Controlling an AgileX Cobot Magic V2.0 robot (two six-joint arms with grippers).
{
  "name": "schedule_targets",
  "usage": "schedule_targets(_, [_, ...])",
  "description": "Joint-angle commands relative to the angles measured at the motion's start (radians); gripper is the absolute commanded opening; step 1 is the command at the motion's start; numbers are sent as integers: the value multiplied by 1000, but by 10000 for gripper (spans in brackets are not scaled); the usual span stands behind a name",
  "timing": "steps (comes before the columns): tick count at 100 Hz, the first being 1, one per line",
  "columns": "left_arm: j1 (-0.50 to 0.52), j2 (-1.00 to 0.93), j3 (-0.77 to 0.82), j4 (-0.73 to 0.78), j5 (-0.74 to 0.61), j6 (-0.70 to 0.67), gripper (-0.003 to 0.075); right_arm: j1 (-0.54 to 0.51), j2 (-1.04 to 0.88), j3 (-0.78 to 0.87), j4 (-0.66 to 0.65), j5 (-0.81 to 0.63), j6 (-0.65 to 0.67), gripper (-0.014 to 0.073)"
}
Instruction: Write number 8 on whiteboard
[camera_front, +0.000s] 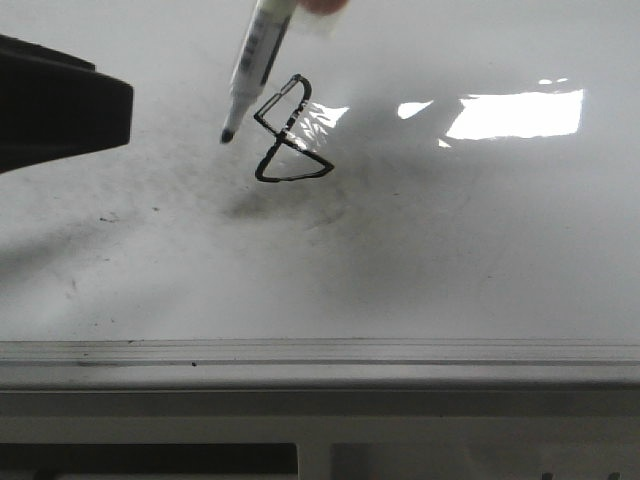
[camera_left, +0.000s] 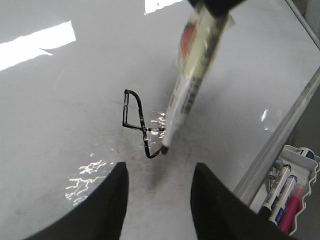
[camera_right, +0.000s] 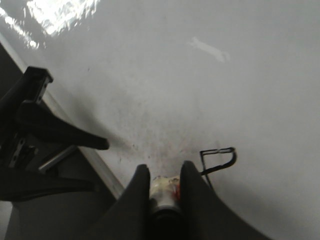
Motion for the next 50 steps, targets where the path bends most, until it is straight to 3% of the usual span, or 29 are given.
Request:
schedule_targets(1, [0, 19, -47, 2, -95, -5, 283, 22, 17, -31, 9, -59, -9, -62])
schedule_targets(50, [-63, 111, -63, 29, -113, -5, 283, 87, 83, -31, 55, -111, 19, -62])
